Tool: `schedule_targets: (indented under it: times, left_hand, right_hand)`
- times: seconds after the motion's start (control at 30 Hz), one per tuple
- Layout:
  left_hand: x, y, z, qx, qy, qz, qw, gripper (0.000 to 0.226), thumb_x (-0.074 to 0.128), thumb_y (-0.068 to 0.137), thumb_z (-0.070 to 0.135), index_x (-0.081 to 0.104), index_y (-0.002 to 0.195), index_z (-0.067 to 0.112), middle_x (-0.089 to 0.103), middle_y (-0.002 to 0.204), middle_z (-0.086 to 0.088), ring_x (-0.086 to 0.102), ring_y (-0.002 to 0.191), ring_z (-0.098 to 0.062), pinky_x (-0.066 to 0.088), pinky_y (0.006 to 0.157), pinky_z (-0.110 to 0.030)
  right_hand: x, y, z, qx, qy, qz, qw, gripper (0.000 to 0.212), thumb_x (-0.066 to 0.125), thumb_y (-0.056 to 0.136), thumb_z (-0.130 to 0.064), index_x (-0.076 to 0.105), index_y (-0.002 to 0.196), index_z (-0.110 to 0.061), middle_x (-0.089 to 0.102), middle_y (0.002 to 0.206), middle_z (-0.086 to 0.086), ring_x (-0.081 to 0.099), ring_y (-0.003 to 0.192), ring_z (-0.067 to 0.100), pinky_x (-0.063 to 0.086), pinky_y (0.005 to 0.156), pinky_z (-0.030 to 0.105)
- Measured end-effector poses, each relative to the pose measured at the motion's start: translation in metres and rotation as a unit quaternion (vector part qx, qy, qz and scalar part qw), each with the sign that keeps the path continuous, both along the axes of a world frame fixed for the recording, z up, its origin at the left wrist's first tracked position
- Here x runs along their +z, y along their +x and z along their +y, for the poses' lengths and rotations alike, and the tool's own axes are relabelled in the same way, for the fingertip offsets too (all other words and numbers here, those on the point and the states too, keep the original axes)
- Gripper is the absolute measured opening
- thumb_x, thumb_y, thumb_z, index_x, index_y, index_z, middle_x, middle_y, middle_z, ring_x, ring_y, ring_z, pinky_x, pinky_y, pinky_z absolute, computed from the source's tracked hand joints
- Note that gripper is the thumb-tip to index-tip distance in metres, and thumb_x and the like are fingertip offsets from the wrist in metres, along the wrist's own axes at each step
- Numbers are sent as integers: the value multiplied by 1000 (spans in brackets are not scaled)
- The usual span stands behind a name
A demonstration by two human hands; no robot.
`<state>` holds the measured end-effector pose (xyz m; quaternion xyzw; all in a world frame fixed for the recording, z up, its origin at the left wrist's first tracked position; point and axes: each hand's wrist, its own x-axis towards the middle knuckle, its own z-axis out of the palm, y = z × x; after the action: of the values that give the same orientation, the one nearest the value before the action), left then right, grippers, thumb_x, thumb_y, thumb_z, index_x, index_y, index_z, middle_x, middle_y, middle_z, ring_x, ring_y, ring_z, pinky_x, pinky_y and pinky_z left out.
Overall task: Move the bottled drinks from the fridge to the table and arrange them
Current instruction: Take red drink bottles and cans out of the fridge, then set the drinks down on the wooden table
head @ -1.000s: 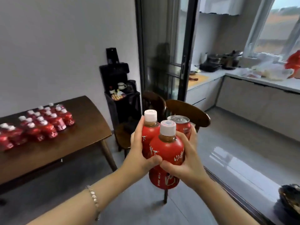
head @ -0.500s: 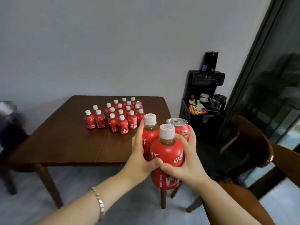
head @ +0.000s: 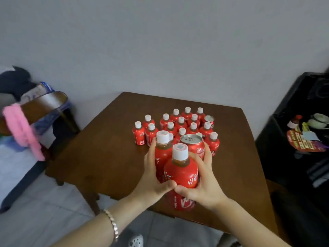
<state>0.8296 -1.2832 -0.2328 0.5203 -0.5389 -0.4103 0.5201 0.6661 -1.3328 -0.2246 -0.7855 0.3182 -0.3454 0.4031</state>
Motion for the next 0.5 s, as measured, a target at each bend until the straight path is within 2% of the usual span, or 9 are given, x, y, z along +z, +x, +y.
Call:
schedule_targets:
  times: [0.13,0.27,0.4,0.5]
  left_hand:
    - [-35,76,-47,-30,33,-24,999,125,72,47,74,-2,144,48,16,152,1,29,140,-22,37,104,-58]
    - [-62,140,-93,-51,57,-62,995,118,65,47,81,-5,139,56,9,147,17,26,140,-11,36,108,-52]
    - [-92,185,-135,-98,60,-114,987,117,62,55,81,-10,142,48,1,149,7,19,143,-10,33,110,-52]
    - [-123,207,-163,-124,71,-148,979,120,55,54,87,-13,143,43,-5,149,1,8,143,-3,25,115,-49]
  right_hand:
    - [-38,72,-41,-20,23,2,1000,77,60,47,-86,34,116,-67,-13,143,-30,-5,131,-24,12,102,-5]
    - [-74,136,-78,-57,43,-4,997,79,60,49,-85,32,120,-65,-13,149,-15,-8,133,-22,11,102,-5]
    - [-120,180,-107,-99,46,-43,993,82,64,51,-82,36,125,-59,-11,150,-14,1,143,-3,15,111,6]
    - [-156,202,-122,-137,28,-53,989,80,63,55,-81,37,126,-55,-9,150,-11,5,142,-4,15,113,10]
